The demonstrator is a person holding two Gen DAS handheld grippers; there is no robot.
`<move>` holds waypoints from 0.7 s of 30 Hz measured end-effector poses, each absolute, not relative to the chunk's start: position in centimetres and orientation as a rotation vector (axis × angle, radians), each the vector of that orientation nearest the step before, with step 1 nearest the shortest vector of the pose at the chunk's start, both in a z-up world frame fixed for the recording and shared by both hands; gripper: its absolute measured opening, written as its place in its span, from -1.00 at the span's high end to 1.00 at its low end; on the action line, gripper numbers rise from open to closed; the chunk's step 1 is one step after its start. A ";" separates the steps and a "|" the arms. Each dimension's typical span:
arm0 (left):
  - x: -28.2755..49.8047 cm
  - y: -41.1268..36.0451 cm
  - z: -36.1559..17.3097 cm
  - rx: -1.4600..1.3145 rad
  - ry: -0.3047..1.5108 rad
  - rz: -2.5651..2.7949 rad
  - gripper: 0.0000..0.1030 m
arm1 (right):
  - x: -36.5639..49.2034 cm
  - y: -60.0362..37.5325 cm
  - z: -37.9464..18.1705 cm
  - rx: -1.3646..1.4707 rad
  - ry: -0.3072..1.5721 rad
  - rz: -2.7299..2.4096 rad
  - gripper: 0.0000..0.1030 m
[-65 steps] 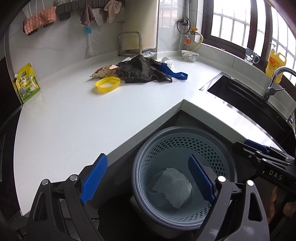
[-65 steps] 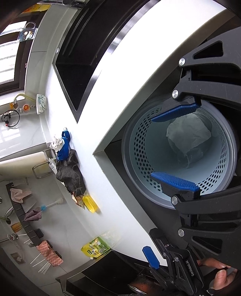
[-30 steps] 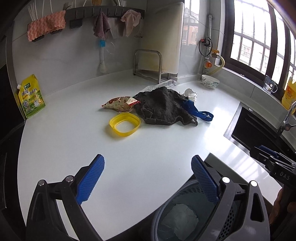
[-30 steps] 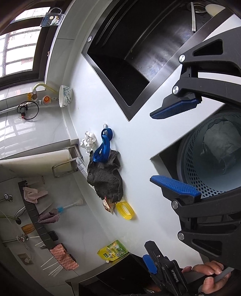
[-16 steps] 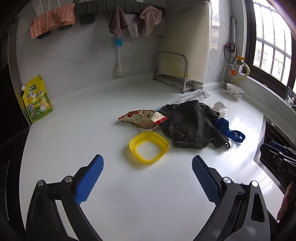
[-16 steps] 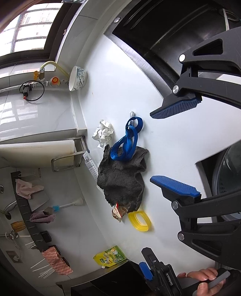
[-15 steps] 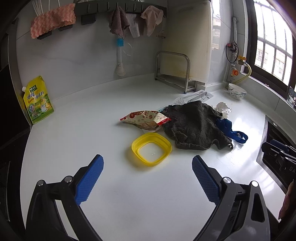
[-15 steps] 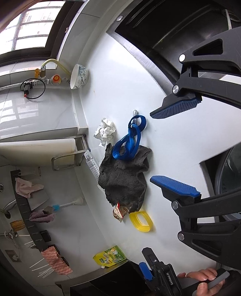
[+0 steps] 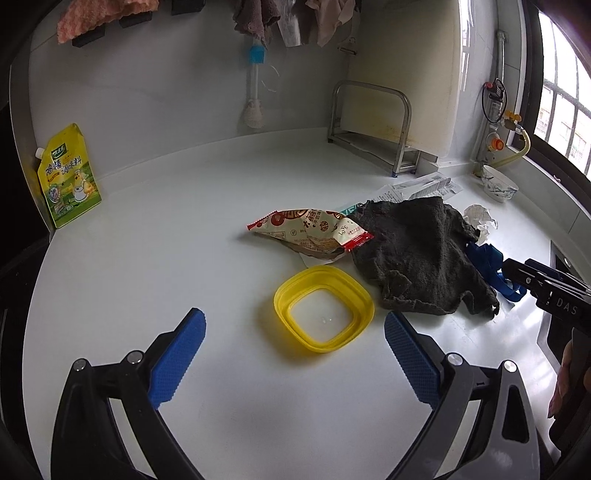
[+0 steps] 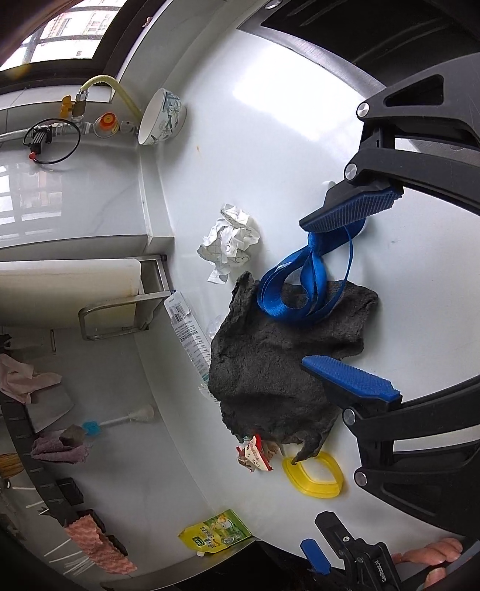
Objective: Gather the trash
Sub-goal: 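Reach the right tool to the blue strap and grasp it, then grasp the yellow plastic lid rim with the left tool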
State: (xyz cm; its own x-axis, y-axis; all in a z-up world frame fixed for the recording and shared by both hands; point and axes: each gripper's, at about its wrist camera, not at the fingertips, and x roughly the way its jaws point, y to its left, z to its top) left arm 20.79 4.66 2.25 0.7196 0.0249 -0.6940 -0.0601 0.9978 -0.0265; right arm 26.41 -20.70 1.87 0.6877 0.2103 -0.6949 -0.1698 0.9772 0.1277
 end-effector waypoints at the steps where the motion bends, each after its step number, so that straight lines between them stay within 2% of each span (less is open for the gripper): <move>1: 21.0 4.7 2.0 -0.046 0.775 0.051 -0.86 | 26.8 -20.5 1.6 0.054 0.792 0.214 -0.29; 9: 21.8 4.9 1.2 -0.070 0.803 0.069 -0.86 | 29.0 -19.7 0.0 0.054 0.837 0.218 -0.26; 11: 22.1 4.7 1.1 -0.070 0.804 0.075 -0.86 | 29.2 -19.5 -0.1 0.046 0.840 0.229 0.02; 15: 22.6 4.2 0.9 -0.081 0.817 0.073 -0.86 | 29.3 -19.2 -0.2 0.047 0.842 0.255 0.34; 17: 22.9 3.9 0.7 -0.089 0.831 0.072 -0.86 | 29.2 -19.1 -0.3 0.038 0.838 0.251 0.71; 21: 23.1 3.3 0.4 -0.087 0.842 0.073 -0.86 | 29.0 -19.5 -0.3 0.064 0.838 0.262 0.76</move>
State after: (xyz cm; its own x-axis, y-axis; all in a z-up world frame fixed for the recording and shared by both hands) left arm 23.07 3.31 0.37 0.6636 0.0303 -0.7475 -0.0993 0.9939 -0.0479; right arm 29.01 -19.51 -0.29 0.6389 0.2549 -0.7258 -0.2047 0.9658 0.1591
